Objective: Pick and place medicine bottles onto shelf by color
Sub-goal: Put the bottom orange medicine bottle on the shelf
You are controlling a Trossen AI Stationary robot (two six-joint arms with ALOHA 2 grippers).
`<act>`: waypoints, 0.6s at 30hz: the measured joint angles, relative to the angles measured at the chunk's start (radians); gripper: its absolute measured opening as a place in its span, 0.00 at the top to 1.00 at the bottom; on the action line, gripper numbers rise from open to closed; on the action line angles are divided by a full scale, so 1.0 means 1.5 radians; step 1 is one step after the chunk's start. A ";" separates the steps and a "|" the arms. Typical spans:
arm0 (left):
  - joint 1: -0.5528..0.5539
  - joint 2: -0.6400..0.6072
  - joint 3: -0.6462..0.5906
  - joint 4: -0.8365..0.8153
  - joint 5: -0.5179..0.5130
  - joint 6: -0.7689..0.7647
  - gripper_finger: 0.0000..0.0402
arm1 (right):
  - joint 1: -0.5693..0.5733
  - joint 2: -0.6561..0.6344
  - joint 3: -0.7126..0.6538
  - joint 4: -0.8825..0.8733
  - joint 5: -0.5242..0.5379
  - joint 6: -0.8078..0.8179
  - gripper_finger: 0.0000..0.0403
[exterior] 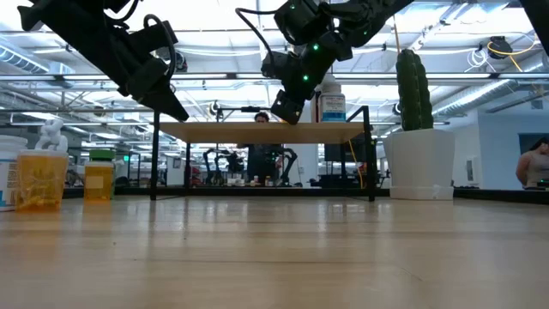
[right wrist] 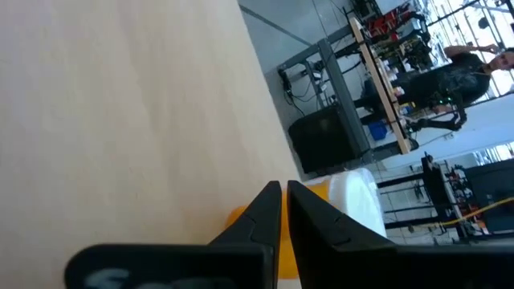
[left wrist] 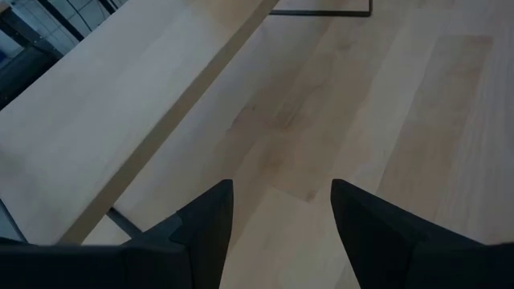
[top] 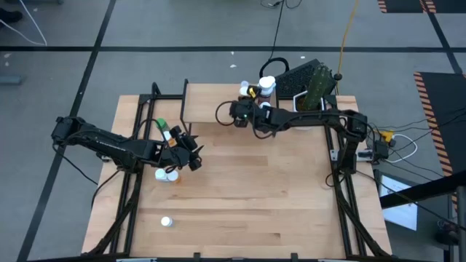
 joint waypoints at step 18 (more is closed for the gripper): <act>0.000 0.000 0.000 -0.014 0.000 -0.013 0.47 | 0.003 -0.031 0.000 0.005 -0.001 -0.018 0.96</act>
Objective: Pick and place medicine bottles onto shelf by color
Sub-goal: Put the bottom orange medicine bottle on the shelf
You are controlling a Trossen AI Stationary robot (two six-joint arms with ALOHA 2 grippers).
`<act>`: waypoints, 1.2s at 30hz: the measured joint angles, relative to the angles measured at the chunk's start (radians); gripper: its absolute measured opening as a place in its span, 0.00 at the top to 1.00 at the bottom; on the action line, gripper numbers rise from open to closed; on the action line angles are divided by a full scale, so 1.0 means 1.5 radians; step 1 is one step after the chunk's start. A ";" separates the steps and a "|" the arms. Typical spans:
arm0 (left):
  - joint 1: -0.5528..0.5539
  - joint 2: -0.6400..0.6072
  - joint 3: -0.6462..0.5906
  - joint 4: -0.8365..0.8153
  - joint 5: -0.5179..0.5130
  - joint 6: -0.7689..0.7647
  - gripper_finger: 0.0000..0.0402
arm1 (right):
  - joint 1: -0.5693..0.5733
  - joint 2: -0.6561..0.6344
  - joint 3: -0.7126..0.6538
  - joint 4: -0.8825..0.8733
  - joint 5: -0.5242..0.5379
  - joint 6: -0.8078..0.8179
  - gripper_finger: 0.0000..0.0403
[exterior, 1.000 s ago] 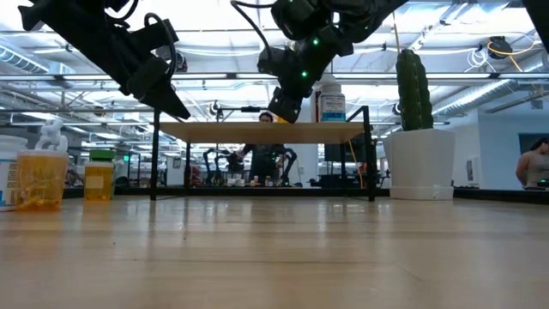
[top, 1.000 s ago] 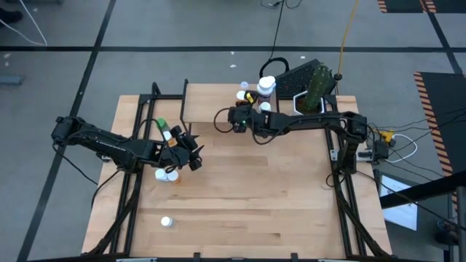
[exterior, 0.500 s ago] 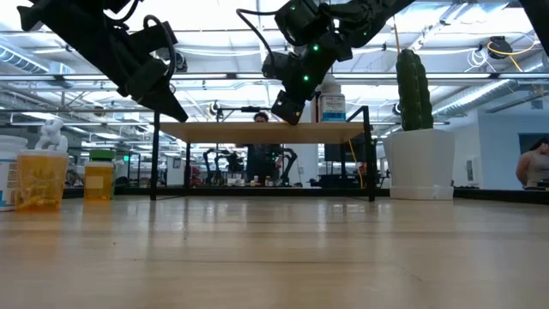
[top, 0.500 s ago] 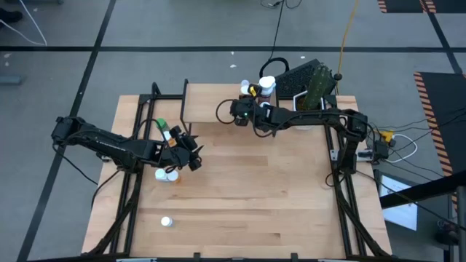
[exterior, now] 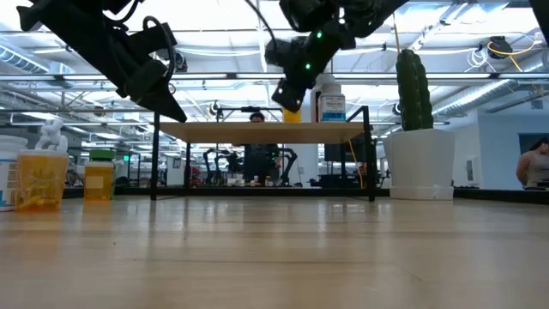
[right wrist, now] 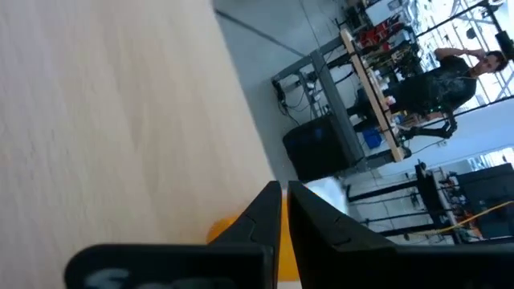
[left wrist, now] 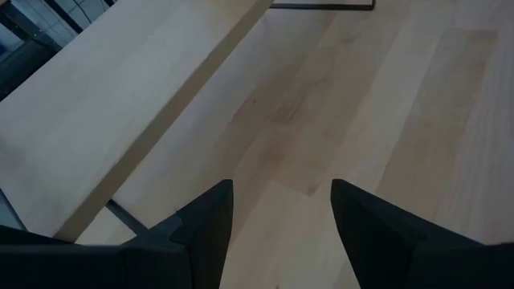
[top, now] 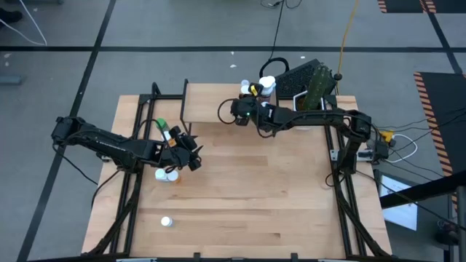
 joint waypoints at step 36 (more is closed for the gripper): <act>-0.139 -0.225 0.001 -0.237 -0.241 -0.102 0.47 | 0.190 0.345 0.183 0.347 -0.516 0.364 0.31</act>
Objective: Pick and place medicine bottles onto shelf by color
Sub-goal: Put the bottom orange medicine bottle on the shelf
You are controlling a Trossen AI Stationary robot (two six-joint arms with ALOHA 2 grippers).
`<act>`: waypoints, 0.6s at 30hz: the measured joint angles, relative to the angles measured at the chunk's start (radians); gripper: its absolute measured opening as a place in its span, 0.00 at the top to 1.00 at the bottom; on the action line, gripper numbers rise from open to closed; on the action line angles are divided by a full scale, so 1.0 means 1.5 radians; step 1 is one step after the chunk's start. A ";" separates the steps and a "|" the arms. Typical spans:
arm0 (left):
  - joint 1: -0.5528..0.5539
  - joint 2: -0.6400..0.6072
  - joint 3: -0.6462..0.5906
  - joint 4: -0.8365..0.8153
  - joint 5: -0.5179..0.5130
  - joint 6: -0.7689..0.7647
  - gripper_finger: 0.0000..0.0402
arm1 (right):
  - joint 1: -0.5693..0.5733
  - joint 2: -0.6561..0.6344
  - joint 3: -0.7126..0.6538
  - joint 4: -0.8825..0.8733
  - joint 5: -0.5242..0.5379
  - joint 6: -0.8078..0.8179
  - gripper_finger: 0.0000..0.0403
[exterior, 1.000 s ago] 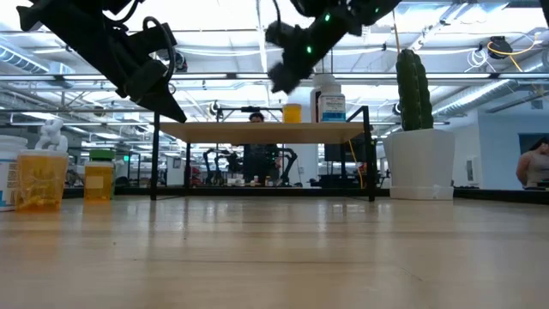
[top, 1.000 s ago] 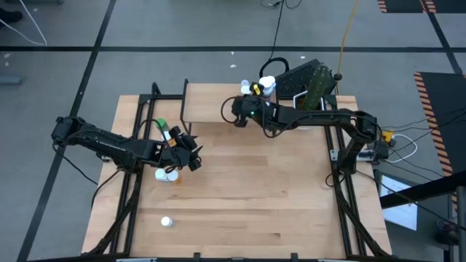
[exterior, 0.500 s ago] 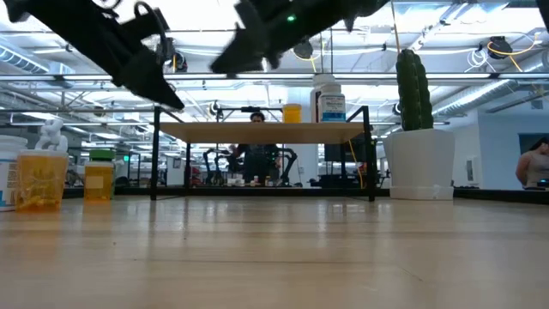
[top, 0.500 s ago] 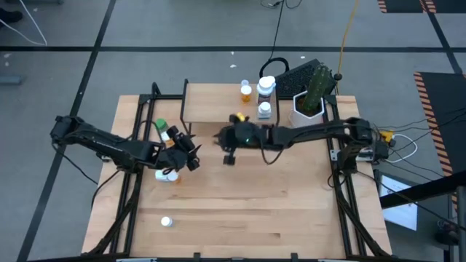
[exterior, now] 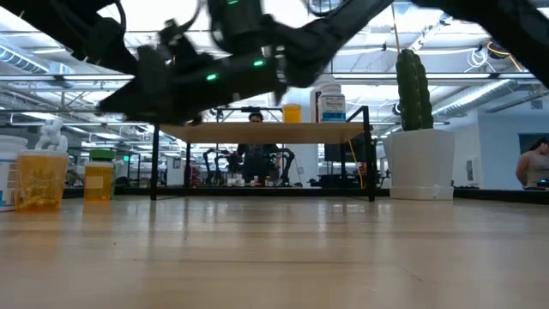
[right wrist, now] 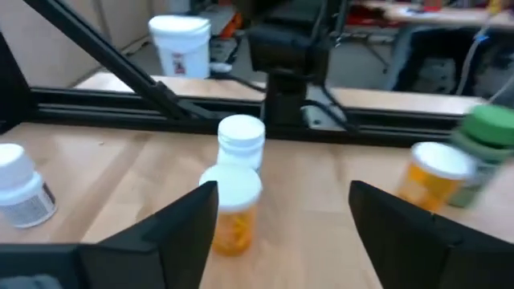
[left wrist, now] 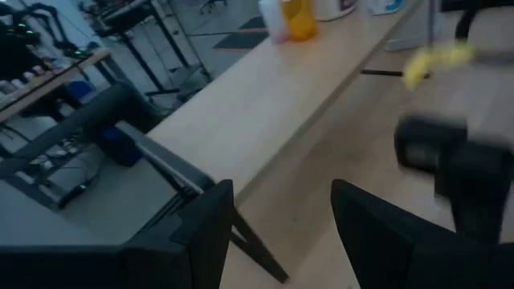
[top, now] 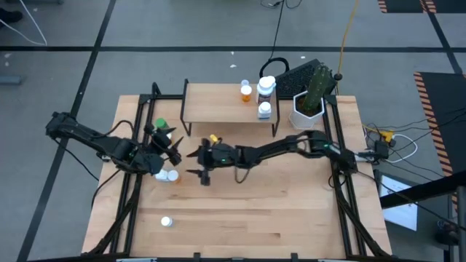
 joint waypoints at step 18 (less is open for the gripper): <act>0.038 0.005 0.000 -0.017 -0.006 -0.037 0.47 | -0.018 0.194 0.265 -0.115 -0.149 0.035 0.22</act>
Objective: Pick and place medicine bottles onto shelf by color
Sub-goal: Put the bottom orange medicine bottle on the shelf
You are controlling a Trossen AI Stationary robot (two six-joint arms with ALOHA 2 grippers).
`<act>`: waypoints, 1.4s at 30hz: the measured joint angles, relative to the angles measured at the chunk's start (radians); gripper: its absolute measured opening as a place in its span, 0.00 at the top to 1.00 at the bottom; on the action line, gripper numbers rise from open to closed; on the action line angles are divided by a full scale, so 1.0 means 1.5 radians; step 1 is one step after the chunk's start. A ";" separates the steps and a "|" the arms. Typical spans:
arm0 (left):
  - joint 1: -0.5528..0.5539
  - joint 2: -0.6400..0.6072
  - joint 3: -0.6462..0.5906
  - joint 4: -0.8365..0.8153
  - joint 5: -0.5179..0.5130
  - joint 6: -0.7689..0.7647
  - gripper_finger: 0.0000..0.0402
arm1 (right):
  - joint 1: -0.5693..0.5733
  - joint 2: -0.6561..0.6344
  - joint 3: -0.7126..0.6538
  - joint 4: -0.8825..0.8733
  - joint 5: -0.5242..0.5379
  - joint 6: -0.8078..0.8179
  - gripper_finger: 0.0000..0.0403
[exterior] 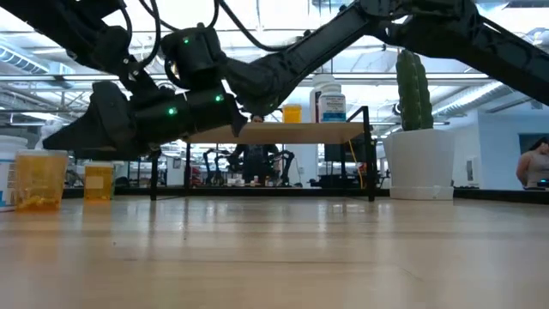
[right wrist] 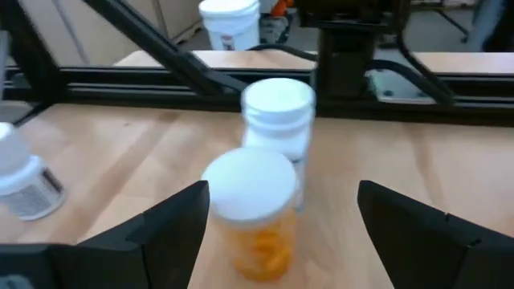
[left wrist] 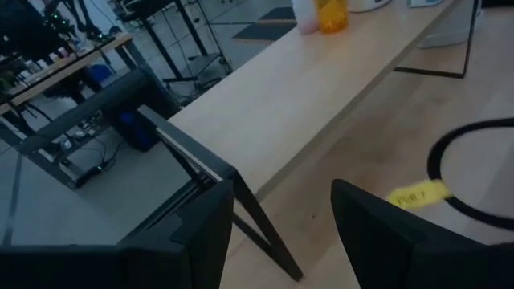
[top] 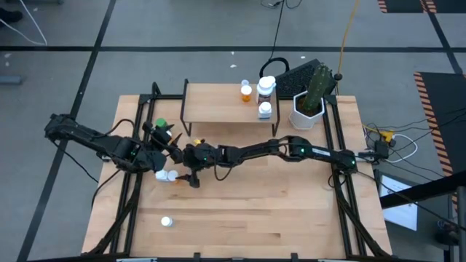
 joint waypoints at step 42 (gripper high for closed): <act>0.070 0.000 0.000 0.079 -0.016 0.082 0.47 | 0.007 0.079 -0.001 0.168 -0.017 -0.011 0.58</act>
